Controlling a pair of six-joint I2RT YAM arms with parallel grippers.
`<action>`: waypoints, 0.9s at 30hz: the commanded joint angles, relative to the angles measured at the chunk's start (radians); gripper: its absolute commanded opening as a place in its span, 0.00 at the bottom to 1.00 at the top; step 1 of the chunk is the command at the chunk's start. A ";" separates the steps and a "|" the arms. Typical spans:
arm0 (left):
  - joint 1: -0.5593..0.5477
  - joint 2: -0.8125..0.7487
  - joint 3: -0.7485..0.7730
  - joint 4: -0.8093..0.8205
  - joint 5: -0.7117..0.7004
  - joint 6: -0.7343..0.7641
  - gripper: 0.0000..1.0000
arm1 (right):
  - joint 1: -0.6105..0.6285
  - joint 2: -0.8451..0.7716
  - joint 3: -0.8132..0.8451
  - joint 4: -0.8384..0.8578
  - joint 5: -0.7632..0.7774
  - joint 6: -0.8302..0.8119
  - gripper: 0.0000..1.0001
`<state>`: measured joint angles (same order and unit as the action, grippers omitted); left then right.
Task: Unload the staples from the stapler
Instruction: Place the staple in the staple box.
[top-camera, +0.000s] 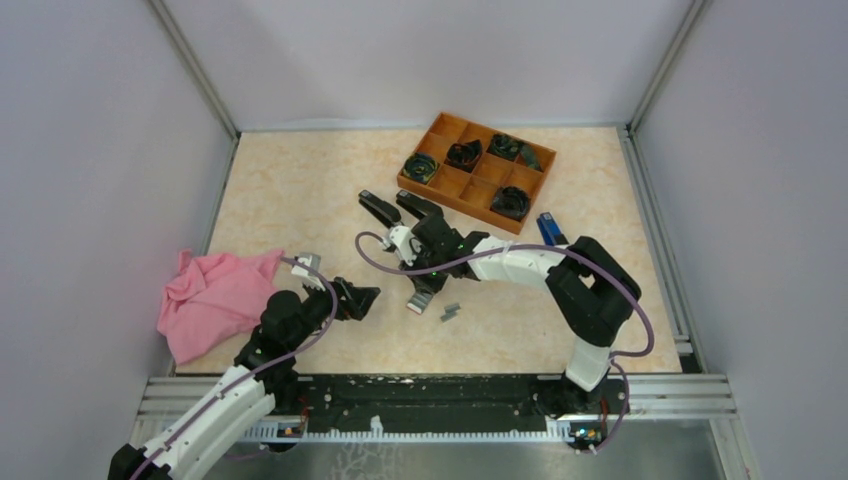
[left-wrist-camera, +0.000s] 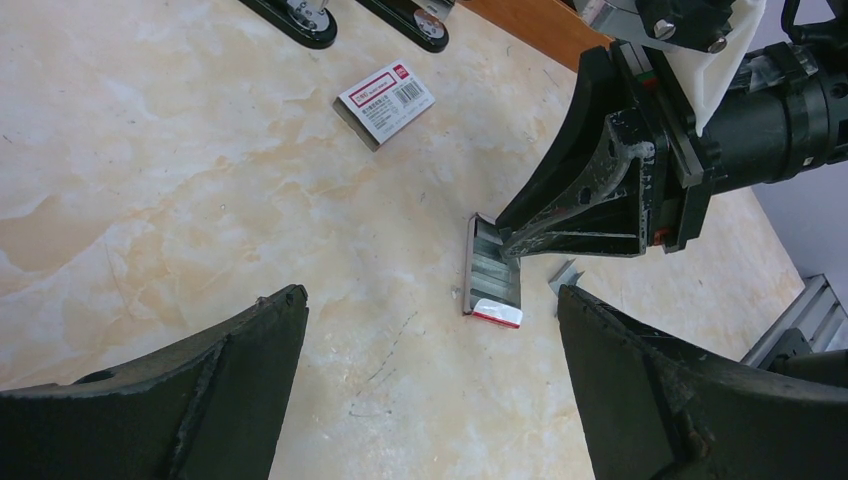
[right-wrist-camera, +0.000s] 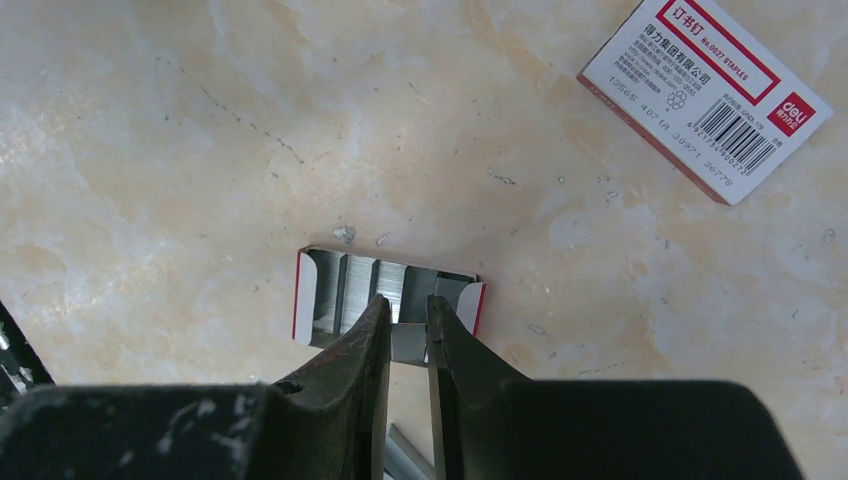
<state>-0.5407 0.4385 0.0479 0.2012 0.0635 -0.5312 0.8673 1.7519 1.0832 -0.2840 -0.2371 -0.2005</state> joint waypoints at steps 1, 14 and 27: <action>0.004 -0.004 0.014 0.006 0.016 -0.004 1.00 | 0.010 0.010 0.055 0.002 -0.001 -0.008 0.18; 0.004 -0.025 0.024 -0.029 0.035 -0.013 1.00 | 0.010 0.016 0.061 -0.010 -0.004 -0.011 0.22; 0.004 -0.035 0.033 -0.039 0.057 -0.029 1.00 | 0.010 -0.014 0.073 -0.030 -0.017 -0.023 0.24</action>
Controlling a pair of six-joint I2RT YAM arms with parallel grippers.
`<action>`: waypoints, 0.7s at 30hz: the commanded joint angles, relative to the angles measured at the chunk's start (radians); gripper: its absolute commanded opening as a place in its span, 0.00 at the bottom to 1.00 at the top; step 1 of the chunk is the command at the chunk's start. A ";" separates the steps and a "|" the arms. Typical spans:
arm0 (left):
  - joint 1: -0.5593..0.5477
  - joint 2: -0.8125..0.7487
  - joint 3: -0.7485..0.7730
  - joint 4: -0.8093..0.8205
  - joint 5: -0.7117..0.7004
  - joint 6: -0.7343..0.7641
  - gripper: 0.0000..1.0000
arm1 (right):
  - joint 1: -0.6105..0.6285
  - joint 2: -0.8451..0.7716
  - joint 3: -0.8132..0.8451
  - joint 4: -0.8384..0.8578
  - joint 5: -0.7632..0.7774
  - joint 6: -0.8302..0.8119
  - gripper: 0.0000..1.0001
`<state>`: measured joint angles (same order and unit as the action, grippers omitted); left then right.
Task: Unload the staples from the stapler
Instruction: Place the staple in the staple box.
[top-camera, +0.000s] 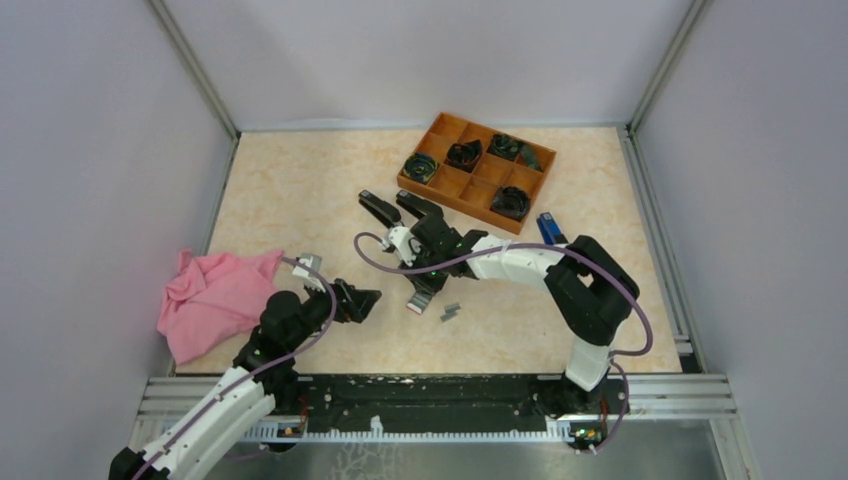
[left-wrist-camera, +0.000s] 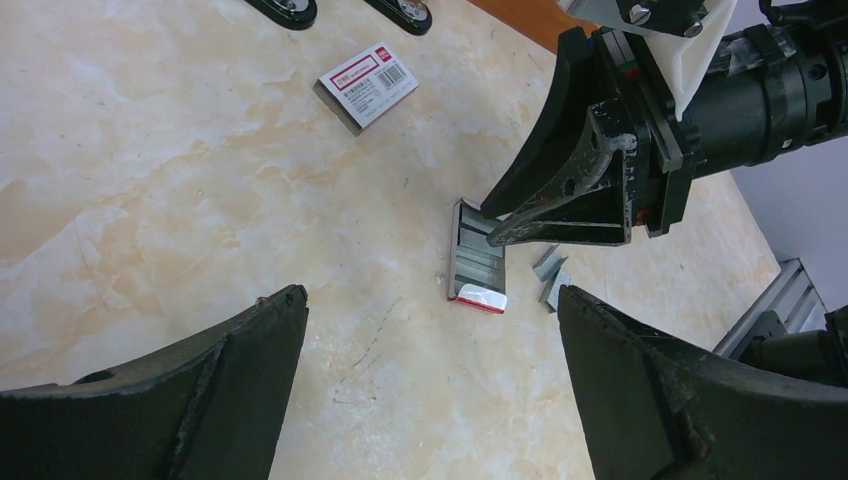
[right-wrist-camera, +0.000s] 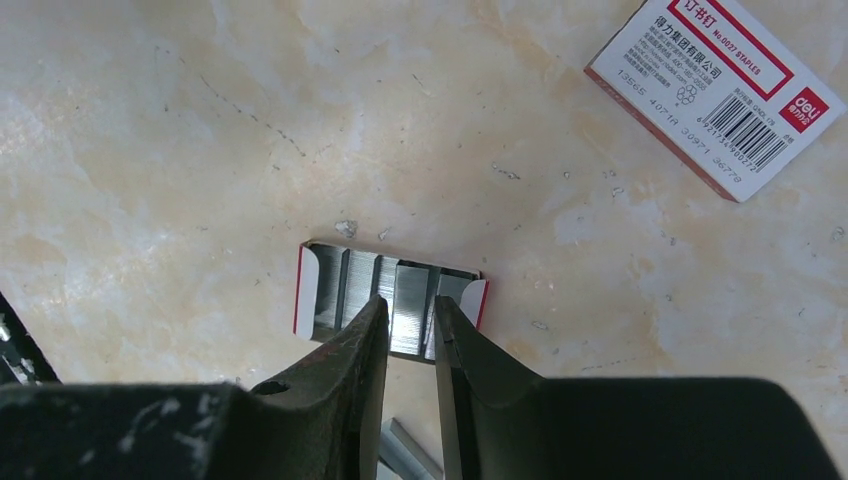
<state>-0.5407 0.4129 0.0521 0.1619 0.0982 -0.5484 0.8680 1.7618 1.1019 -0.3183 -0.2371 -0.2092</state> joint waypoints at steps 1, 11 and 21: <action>0.003 -0.008 0.027 0.006 0.028 -0.017 1.00 | 0.010 -0.043 0.053 0.002 -0.032 -0.024 0.24; 0.003 0.083 -0.042 0.195 0.164 -0.146 1.00 | -0.051 -0.190 -0.037 0.015 -0.186 -0.072 0.50; 0.004 0.135 -0.042 0.224 0.190 -0.159 1.00 | -0.106 -0.037 0.001 -0.015 -0.229 -0.042 0.59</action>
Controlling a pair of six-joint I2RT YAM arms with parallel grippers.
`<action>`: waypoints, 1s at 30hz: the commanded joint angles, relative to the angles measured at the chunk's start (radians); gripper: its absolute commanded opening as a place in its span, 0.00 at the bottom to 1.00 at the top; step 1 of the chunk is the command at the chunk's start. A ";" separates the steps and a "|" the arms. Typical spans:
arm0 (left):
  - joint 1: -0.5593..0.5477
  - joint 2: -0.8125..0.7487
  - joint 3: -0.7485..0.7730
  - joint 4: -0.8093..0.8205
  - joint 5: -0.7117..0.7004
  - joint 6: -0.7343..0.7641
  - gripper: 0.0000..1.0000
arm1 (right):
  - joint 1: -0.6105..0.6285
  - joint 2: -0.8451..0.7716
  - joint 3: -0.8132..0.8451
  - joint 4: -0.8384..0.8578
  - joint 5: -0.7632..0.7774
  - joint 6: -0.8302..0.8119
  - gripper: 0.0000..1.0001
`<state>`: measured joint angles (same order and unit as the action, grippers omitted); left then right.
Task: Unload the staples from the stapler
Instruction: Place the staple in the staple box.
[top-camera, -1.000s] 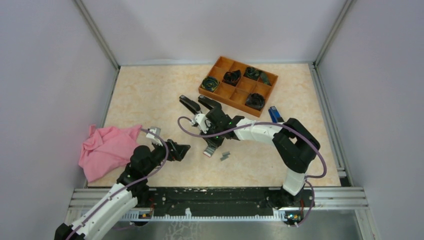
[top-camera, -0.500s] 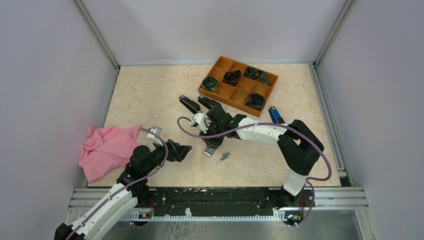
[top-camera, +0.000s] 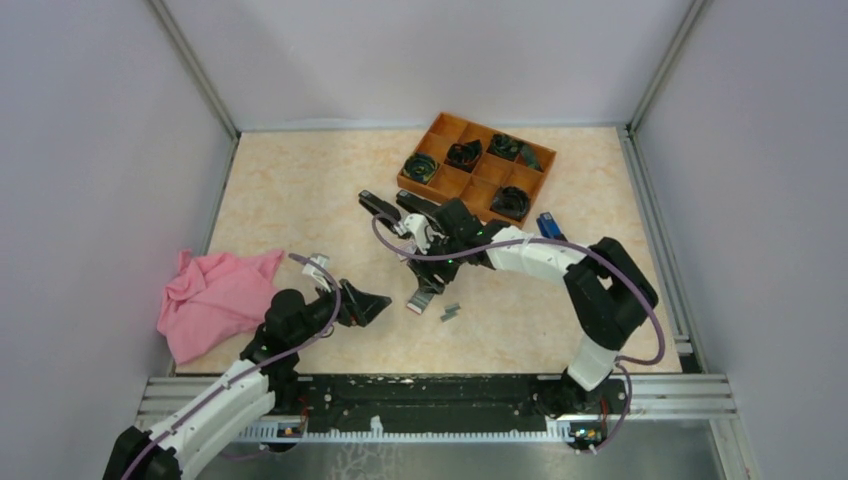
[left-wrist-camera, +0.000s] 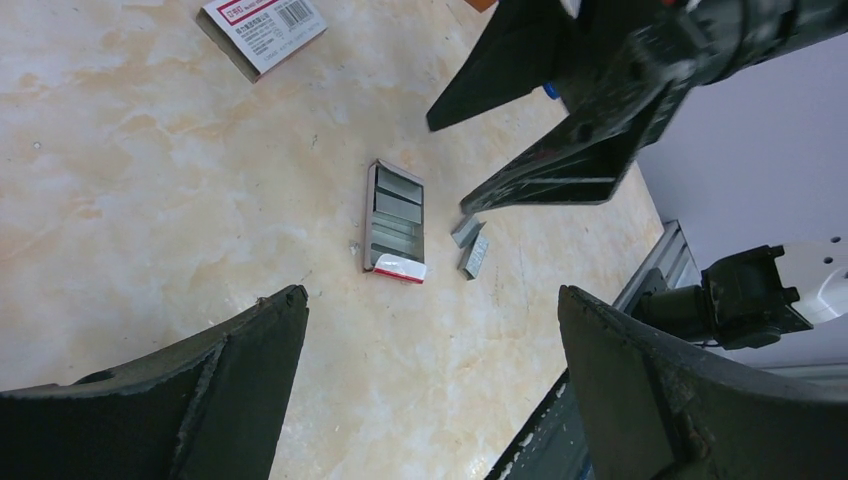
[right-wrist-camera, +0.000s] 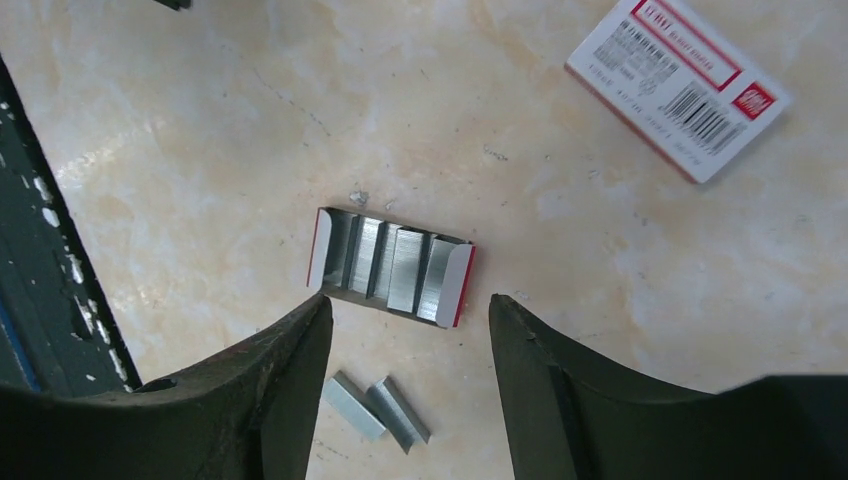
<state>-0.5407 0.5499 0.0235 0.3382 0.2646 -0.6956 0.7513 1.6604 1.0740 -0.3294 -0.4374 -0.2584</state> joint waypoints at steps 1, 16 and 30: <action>0.003 -0.005 -0.015 0.048 0.022 -0.011 1.00 | 0.012 0.077 0.033 -0.005 -0.025 0.007 0.60; 0.004 -0.070 -0.020 -0.005 -0.003 0.006 1.00 | 0.024 0.150 0.072 -0.001 0.035 0.021 0.58; 0.003 -0.074 -0.023 -0.014 0.006 0.007 1.00 | 0.041 0.176 0.084 0.001 0.093 0.023 0.53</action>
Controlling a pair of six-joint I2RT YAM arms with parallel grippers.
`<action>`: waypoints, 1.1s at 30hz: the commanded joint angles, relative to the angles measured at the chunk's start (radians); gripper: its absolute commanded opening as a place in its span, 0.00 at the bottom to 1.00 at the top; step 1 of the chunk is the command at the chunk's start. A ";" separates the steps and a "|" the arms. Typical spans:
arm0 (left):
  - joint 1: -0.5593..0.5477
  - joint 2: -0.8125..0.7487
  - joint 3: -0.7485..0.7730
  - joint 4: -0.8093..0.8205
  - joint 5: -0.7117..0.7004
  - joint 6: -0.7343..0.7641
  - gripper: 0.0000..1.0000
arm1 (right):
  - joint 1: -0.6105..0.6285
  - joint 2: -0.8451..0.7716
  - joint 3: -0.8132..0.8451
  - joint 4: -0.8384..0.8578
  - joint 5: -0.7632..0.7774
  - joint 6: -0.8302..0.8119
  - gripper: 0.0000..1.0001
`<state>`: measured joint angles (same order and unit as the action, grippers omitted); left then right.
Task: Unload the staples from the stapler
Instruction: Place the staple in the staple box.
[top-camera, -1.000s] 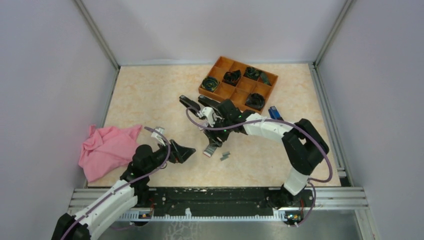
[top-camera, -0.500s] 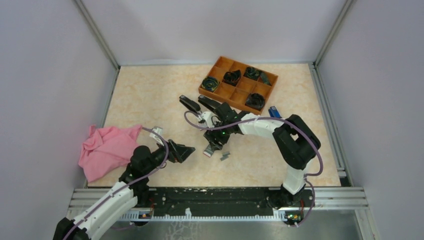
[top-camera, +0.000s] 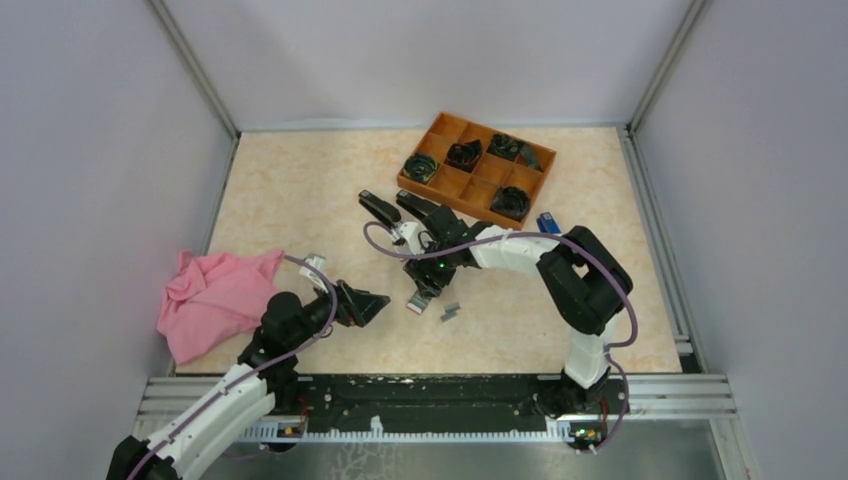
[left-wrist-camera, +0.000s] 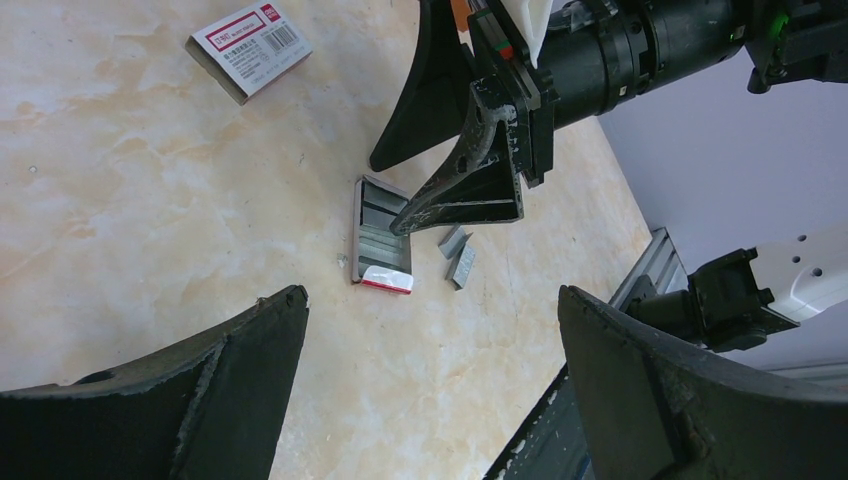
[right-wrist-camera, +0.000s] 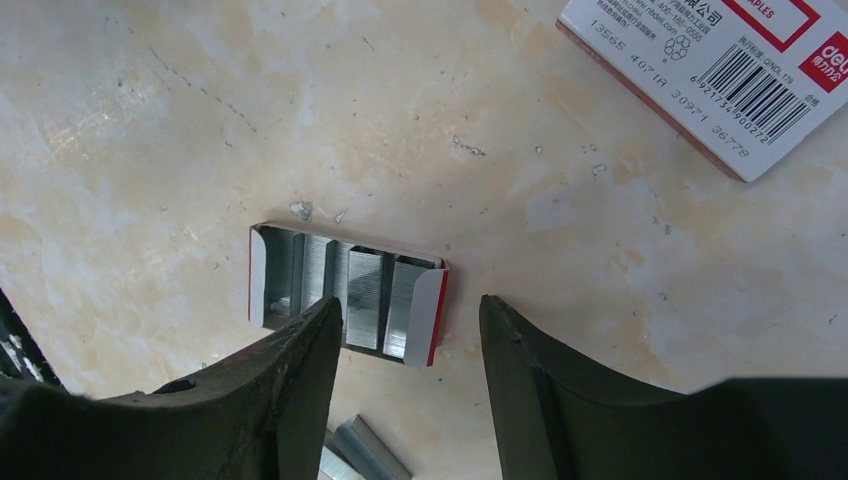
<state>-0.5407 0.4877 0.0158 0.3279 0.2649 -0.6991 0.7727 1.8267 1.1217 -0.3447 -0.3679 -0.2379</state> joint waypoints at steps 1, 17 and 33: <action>0.003 -0.013 -0.016 -0.004 0.005 0.010 1.00 | 0.023 0.010 0.036 0.015 0.027 0.002 0.53; 0.003 -0.040 -0.015 -0.030 -0.003 0.013 1.00 | 0.054 0.007 0.037 0.009 0.101 -0.021 0.51; 0.004 -0.044 -0.010 -0.035 0.001 0.013 1.00 | 0.056 -0.004 0.038 0.006 0.104 -0.015 0.41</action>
<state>-0.5407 0.4553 0.0158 0.2909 0.2646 -0.6983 0.8162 1.8275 1.1271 -0.3454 -0.2733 -0.2512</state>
